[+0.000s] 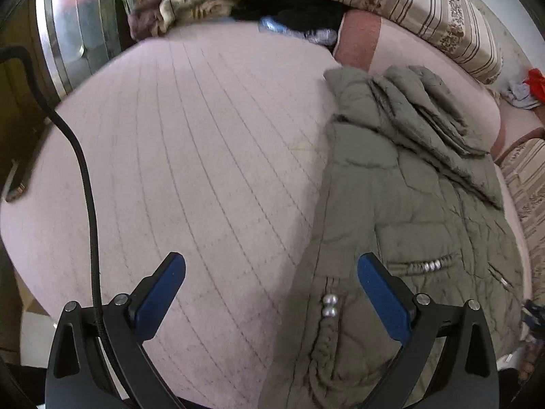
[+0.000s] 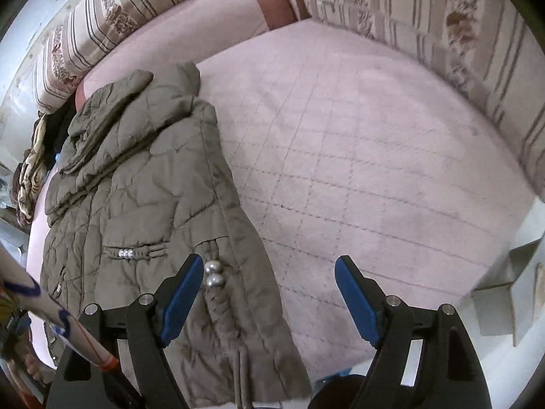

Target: Fold large clothes

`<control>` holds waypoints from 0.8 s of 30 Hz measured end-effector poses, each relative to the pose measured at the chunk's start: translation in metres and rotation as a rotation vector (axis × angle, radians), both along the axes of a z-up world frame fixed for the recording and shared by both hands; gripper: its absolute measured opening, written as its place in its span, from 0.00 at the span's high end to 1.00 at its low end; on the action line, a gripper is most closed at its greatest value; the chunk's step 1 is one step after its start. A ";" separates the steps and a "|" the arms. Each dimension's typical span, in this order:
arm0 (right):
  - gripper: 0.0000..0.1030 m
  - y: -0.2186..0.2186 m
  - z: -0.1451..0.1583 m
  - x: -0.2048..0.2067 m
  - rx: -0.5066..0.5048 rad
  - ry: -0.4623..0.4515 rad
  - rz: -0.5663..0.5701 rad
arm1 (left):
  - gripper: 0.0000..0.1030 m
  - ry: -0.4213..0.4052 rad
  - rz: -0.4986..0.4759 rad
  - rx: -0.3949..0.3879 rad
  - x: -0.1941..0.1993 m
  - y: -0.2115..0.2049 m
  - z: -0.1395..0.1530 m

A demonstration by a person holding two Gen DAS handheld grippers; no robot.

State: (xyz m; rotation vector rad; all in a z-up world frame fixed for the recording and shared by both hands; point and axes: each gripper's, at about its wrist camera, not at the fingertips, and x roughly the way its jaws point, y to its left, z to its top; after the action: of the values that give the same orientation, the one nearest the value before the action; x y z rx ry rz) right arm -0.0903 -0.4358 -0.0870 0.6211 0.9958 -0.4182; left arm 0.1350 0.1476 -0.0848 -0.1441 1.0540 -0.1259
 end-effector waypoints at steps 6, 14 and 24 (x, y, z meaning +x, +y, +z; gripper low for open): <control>0.18 0.000 -0.030 0.010 0.162 -0.045 0.006 | 0.02 0.161 -0.032 -0.221 0.005 0.000 -0.040; 0.17 0.009 -0.042 0.004 0.332 -0.086 0.068 | 0.09 0.205 -0.191 -0.416 -0.022 -0.024 -0.038; 0.19 0.052 -0.046 -0.016 0.432 -0.099 0.167 | 0.15 0.154 -0.236 -0.395 -0.044 -0.030 -0.033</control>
State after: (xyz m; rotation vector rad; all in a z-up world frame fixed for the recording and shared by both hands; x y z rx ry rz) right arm -0.1067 -0.3835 -0.1330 0.9287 1.0412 -0.0198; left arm 0.0911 0.1180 -0.1179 -0.3915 1.1887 -0.5449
